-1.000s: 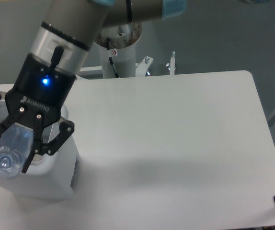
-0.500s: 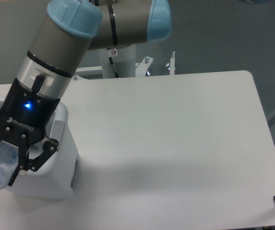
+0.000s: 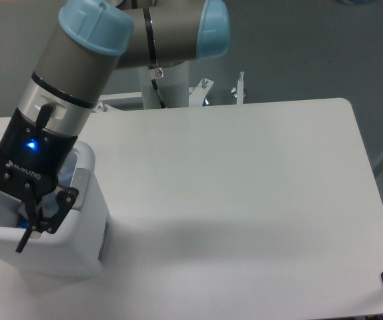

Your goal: Place the trash in the trash can

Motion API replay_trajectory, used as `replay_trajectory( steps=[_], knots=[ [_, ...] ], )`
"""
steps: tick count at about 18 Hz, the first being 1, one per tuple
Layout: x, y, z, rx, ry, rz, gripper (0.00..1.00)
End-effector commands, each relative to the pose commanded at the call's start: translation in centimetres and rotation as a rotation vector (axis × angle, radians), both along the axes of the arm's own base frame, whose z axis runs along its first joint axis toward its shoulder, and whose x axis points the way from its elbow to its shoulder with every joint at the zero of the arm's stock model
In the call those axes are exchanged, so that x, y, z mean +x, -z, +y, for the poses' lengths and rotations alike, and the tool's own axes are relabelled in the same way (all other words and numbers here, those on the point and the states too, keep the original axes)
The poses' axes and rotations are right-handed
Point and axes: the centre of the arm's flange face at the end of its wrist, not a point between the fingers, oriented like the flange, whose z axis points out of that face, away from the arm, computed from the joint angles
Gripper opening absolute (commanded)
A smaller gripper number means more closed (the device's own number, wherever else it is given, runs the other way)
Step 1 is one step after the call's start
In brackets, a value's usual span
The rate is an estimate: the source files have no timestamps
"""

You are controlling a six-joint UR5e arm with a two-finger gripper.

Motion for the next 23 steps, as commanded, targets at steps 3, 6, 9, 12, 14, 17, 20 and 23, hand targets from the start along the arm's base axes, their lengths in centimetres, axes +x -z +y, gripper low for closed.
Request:
replay_trajectory(
  steps=[3, 6, 9, 12, 14, 17, 20, 23],
  knots=[
    [-2.0, -0.8, -0.8, 0.012, -0.03, 0.01, 1.0],
    [-5.7, -1.0, -2.3, 0.021, -0.068, 0.039, 1.0],
    [-8.9, -1.1, -3.7, 0.025, -0.097, 0.07, 1.0],
    [-11.9, -0.2, -5.1, 0.012, -0.125, 0.084, 1.0],
    [-15.1, 0.9, -6.8, -0.013, -0.181, 0.084, 1.0],
    [-18.1, 1.3, -8.6, -0.035, -0.244, 0.103, 1.0],
    [-19.8, 2.5, -9.6, -0.053, -0.246, 0.121, 1.0],
    [-21.0, 4.3, -10.6, -0.078, -0.229, 0.142, 1.0]
  ],
)
